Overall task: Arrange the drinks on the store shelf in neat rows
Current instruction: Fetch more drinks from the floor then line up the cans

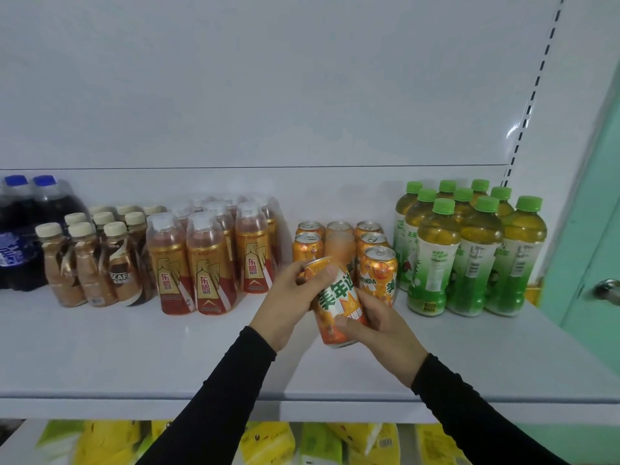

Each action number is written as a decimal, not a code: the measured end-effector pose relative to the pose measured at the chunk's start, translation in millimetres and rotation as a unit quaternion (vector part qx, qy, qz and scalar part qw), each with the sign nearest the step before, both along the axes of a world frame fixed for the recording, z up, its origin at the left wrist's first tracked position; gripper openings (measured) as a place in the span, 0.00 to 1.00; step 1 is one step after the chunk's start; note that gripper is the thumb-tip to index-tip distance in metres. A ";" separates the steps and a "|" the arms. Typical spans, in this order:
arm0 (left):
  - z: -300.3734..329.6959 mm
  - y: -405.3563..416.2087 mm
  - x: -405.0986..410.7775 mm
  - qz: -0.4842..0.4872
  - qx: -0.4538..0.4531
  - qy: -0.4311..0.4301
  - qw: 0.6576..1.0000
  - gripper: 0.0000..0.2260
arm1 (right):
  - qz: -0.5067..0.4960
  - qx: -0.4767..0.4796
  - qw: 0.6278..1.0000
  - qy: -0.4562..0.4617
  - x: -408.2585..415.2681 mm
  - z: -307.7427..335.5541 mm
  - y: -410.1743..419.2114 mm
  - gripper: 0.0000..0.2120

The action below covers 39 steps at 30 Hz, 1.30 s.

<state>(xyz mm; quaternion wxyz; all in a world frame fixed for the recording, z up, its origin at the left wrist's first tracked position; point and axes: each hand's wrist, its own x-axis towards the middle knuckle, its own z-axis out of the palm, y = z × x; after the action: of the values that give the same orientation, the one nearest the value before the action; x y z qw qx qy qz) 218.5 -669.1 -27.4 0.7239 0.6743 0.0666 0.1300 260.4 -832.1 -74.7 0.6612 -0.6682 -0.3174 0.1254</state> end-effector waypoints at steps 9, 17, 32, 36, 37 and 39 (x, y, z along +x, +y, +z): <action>-3.3 3.4 2.8 0.019 -0.023 0.007 1.000 0.21 | 0.003 -0.069 0.997 -0.040 -4.0 0.0 0.2 0.29; -2.5 4.9 4.7 -0.004 0.017 0.010 1.000 0.18 | -0.015 -0.017 0.999 -0.027 2.2 -9.0 -0.3 0.31; -2.7 6.9 9.4 0.030 0.048 -0.007 0.998 0.26 | -0.027 -0.056 0.997 -0.053 5.0 -5.0 3.8 0.33; -0.5 14.6 8.9 -0.015 0.026 0.021 0.999 0.18 | -0.002 -0.017 1.000 0.003 7.5 -7.8 2.5 0.38; -0.7 16.5 8.6 -0.025 0.012 0.025 0.999 0.16 | 0.008 -0.008 1.000 0.015 8.1 -7.8 2.2 0.37; -1.5 18.7 7.9 -0.027 0.002 0.025 0.999 0.16 | 0.030 -0.007 0.999 0.025 6.7 -5.3 1.6 0.32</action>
<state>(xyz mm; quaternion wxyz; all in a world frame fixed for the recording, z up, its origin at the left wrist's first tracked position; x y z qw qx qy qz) 226.3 -650.4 -28.8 0.7241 0.6800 0.0664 0.0941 267.1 -830.5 -80.1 0.6605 -0.6591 -0.3198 0.1644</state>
